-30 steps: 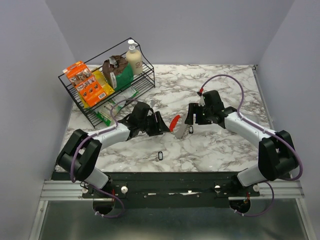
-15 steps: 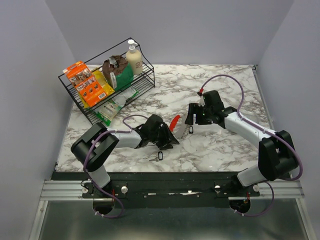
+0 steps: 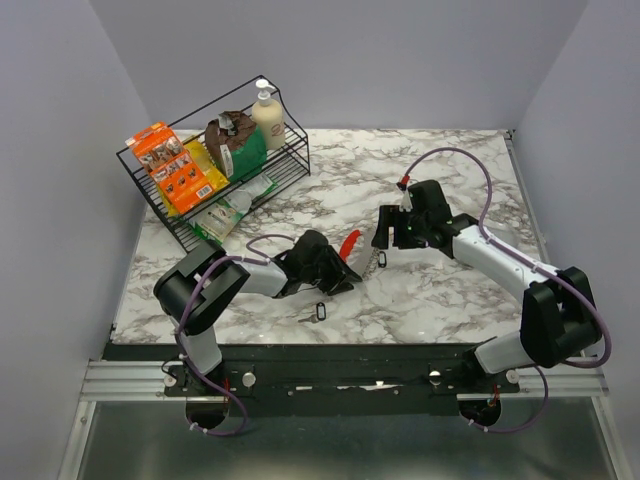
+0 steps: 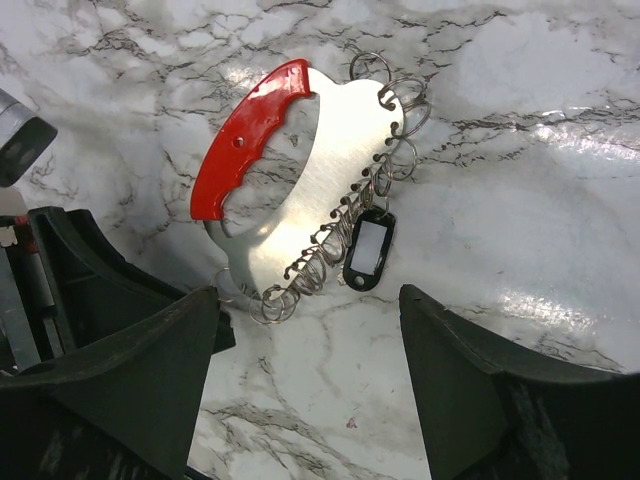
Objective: Put the keys on the keyring
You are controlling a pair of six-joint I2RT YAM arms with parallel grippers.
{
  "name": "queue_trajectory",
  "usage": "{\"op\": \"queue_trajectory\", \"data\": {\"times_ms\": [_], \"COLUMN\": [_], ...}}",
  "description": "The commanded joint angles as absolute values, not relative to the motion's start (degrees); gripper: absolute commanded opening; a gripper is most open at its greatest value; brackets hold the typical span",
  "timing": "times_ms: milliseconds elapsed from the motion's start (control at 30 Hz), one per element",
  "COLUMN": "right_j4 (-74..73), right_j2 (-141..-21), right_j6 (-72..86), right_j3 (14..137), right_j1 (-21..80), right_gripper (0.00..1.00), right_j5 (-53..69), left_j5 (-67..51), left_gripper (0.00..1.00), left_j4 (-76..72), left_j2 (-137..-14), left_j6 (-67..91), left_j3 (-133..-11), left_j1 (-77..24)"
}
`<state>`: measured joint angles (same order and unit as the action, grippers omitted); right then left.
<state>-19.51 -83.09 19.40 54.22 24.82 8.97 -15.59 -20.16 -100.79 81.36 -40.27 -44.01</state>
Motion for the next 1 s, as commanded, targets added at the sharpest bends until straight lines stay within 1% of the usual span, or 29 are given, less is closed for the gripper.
{"op": "queue_trajectory", "data": {"times_ms": [0,300,467,600,633,700,833,967], "right_j4": [-20.7,-20.7,-20.7,-20.7,-20.7,-20.7,-20.7,-20.7], "right_j2": [-81.5,-82.0,-82.4,-82.5,-82.4,-82.4,-82.4,-82.3], "right_j6": [18.5,17.8,17.7,17.5,17.4,17.3,17.1,17.1], "right_j3": [53.9,54.2,54.0,53.8,53.8,53.6,53.5,53.5], "right_j1": [25.2,25.3,25.2,25.3,25.3,25.3,25.3,25.3], "right_gripper": [0.81,0.81,0.81,0.81,0.81,0.81,0.81,0.81], "right_j5": [7.6,7.8,7.9,7.7,7.6,7.4,7.3,7.2], "left_j5": [-11.7,-9.8,-9.3,-9.1,-9.1,-9.0,-7.6,-5.6], "left_gripper": [0.47,0.46,0.4,0.37,0.34,0.33,0.2,0.12], "left_j4": [-20.3,-20.8,-20.0,-20.4,-20.7,-20.2,-19.1,-15.7], "left_j2": [-101.9,-102.0,-103.2,-104.8,-105.5,-106.1,-106.4,-105.1], "left_j6": [83.0,84.0,83.1,83.0,82.8,82.3,81.2,78.7], "left_j3": [-38.3,-38.1,-39.0,-39.9,-40.1,-40.9,-41.7,-42.5], "left_j1": [-44.3,-42.9,-42.0,-41.7,-41.5,-41.3,-41.1,-40.6]}}
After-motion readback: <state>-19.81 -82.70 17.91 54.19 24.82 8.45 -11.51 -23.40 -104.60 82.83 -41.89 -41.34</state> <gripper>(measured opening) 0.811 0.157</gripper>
